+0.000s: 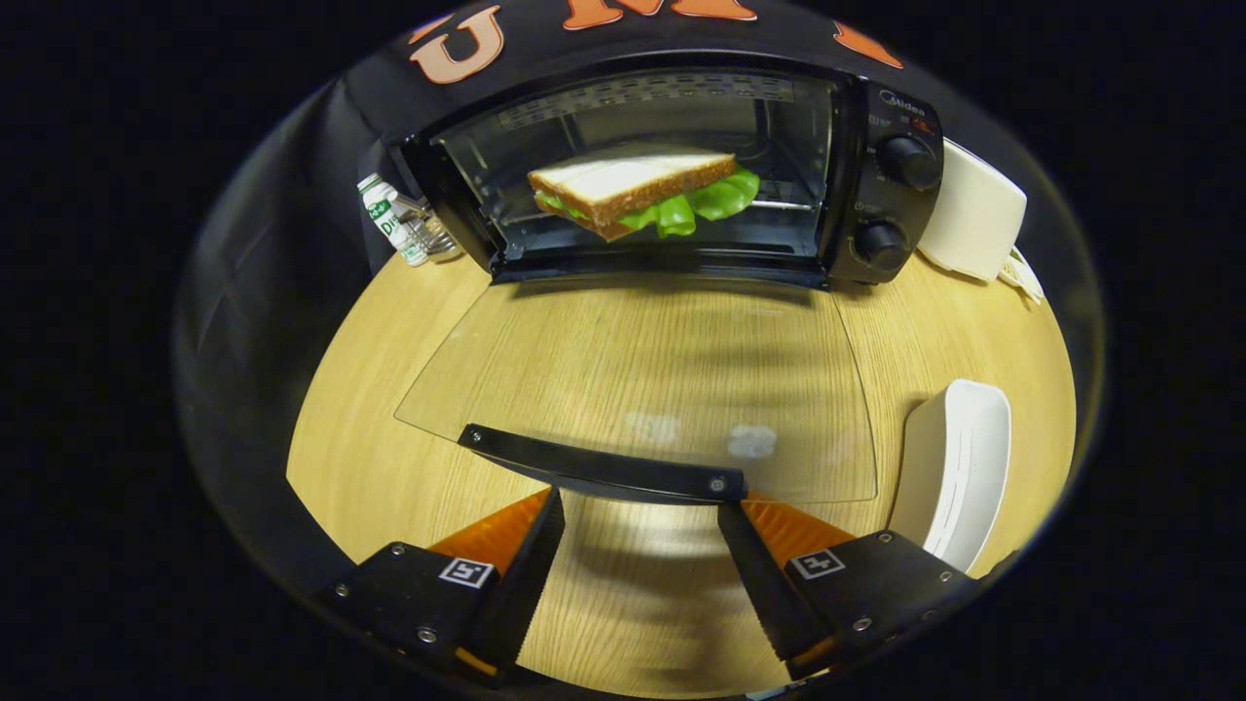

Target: Open the toaster oven, put the food inside, and close the toaster oven door.

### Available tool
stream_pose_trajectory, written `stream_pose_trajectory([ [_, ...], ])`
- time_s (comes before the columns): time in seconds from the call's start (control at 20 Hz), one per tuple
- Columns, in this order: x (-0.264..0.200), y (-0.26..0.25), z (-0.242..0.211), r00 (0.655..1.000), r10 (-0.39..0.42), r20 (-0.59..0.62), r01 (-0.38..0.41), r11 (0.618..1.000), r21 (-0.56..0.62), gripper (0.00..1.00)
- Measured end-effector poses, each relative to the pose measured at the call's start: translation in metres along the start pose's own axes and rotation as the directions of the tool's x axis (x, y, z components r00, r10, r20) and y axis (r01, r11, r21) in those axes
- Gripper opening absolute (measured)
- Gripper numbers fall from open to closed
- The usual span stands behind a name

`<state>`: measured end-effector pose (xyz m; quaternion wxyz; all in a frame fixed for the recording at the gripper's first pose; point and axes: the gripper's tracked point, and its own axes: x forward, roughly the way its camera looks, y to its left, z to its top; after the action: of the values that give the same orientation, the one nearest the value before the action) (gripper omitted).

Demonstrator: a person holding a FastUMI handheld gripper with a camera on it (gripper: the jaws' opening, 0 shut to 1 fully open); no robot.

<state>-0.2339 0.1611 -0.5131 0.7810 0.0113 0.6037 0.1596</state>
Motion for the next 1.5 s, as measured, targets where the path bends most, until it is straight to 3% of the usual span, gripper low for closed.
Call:
stream_pose_trajectory([
  [0.35,-0.035,0.004,0.066,0.985,0.003,0.172,0.020,0.991,-0.129,0.97],
  [0.65,-0.046,0.004,0.120,0.965,0.022,0.260,-0.010,0.999,-0.046,0.96],
  [1.05,-0.063,-0.008,0.183,0.911,-0.010,0.411,0.032,0.998,-0.046,0.96],
  [1.2,-0.090,-0.010,0.206,0.869,-0.023,0.494,0.073,0.994,-0.082,0.96],
  [1.5,-0.171,-0.004,0.246,0.770,0.006,0.638,0.075,0.992,-0.100,0.96],
])
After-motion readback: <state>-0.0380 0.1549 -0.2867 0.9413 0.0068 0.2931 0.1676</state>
